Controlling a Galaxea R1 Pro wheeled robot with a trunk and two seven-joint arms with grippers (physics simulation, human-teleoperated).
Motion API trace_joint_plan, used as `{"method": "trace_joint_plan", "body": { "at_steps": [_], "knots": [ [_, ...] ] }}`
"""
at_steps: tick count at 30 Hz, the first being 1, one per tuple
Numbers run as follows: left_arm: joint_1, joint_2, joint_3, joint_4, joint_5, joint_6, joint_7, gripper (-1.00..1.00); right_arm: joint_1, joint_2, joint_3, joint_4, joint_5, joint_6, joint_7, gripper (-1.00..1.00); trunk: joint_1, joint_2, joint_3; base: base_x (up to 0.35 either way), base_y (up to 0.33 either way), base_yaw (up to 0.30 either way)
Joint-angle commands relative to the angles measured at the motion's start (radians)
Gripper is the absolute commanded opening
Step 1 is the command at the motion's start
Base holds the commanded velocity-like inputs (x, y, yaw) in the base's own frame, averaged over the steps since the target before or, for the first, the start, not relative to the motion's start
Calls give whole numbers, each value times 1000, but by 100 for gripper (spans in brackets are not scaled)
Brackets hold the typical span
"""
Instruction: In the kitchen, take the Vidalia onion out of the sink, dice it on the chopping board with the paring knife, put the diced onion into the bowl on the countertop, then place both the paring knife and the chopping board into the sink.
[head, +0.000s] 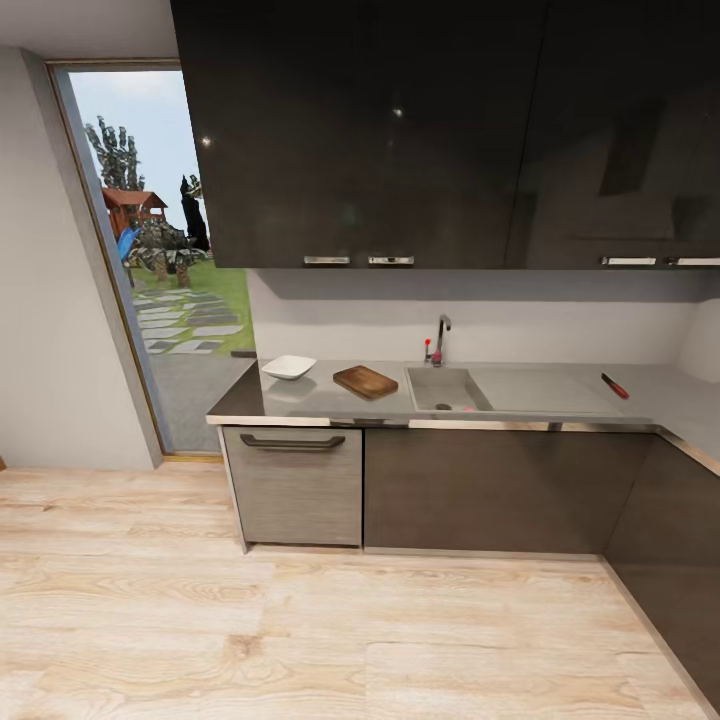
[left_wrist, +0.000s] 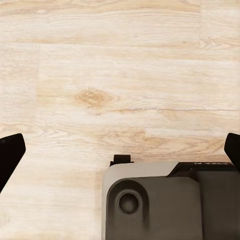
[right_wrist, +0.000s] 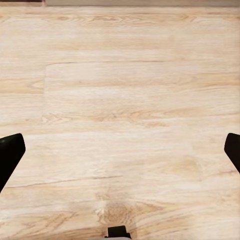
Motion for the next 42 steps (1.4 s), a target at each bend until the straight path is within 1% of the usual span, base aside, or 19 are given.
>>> {"method": "trace_joint_plan", "body": {
  "at_steps": [1,6,34,37,39,40,41,42],
  "knots": [
    [0,1,1,0,1,-2,0,100,0,0,0,1,-1,-3,-3,100,0,0,0,0,0,0],
    [0,4,2,0,1,-2,0,100,0,1,0,1,-1,-3,-2,100,0,0,0,181,0,0],
    [0,4,1,1,1,-2,0,100,0,1,-3,1,-3,-2,-5,100,0,0,0,314,0,0],
    [0,4,0,1,1,-2,0,100,0,5,-6,-25,-3,5,-16,100,0,0,0,74,0,0],
    [0,4,1,1,1,-2,0,100,-1,6,-6,-73,-2,20,-45,100,0,0,0,31,0,0],
    [0,5,1,1,1,-2,0,100,-1,6,-6,-130,-1,45,-78,100,0,0,0,17,0,0],
    [0,5,1,2,1,-2,0,100,-1,7,-5,-204,-1,85,-122,100,0,0,0,11,0,0],
    [0,5,1,1,1,-2,0,100,-2,8,-5,-245,-1,114,-146,100,0,0,0,9,0,0]
  ]
}}
